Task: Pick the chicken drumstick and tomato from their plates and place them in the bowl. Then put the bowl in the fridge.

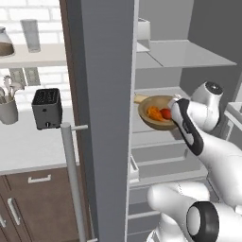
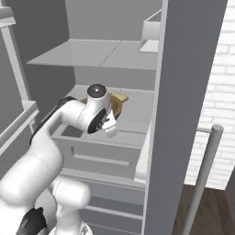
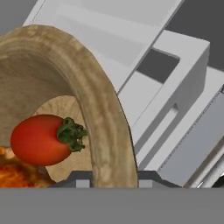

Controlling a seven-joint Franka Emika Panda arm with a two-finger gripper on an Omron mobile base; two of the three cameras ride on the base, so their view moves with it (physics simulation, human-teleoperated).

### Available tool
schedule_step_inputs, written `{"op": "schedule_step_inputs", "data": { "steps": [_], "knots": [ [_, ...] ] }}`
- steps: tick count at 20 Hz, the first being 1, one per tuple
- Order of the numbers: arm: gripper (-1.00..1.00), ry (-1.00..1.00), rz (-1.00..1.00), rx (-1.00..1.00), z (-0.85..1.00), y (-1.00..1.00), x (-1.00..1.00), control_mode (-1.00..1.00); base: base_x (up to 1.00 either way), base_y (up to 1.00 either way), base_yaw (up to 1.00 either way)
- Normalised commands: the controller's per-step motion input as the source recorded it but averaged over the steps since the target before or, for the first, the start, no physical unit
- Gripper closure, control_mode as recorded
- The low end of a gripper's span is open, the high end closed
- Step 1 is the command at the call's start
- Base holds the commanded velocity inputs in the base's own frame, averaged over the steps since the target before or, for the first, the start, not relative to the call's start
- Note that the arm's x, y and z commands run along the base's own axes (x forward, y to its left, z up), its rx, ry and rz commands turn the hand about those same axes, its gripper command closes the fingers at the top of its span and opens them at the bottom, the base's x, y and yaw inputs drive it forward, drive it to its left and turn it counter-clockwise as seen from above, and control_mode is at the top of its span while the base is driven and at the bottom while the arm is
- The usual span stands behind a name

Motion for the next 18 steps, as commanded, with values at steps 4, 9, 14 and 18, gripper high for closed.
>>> {"op": "schedule_step_inputs", "data": {
  "steps": [4,9,14,18],
  "knots": [
    [1.0,0.0,0.03,0.0,-0.46,0.0,0.66,-1.0,0.0,0.0,0.0],
    [1.0,0.0,0.01,0.0,-0.4,0.0,0.74,-1.0,0.0,0.0,0.0],
    [1.0,0.01,0.0,0.0,-0.13,0.0,0.85,-1.0,0.0,0.0,0.0],
    [-1.0,0.0,0.0,0.0,-0.18,0.02,0.8,-1.0,0.0,0.0,0.0]
  ]
}}
